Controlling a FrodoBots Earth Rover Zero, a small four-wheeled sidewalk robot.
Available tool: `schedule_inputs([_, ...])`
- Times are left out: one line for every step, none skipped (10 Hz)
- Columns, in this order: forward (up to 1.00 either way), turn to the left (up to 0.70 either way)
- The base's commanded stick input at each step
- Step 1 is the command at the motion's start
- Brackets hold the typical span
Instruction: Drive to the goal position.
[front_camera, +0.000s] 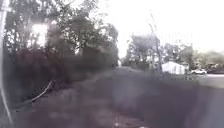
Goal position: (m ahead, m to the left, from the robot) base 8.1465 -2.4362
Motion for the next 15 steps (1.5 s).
schedule_inputs([0.70, 0.00])
schedule_inputs([0.70, 0.00])
schedule_inputs([0.70, 0.00])
schedule_inputs([0.70, 0.00])
schedule_inputs([0.70, 0.00])
schedule_inputs([0.70, 0.00])
schedule_inputs([0.70, 0.00])
schedule_inputs([0.70, 0.00])
schedule_inputs([0.70, 0.00])
schedule_inputs([0.70, 0.05])
schedule_inputs([0.70, 0.17])
schedule_inputs([0.70, 0.22])
schedule_inputs([0.70, 0.08])
schedule_inputs([0.70, 0.03])
schedule_inputs([0.70, 0.00])
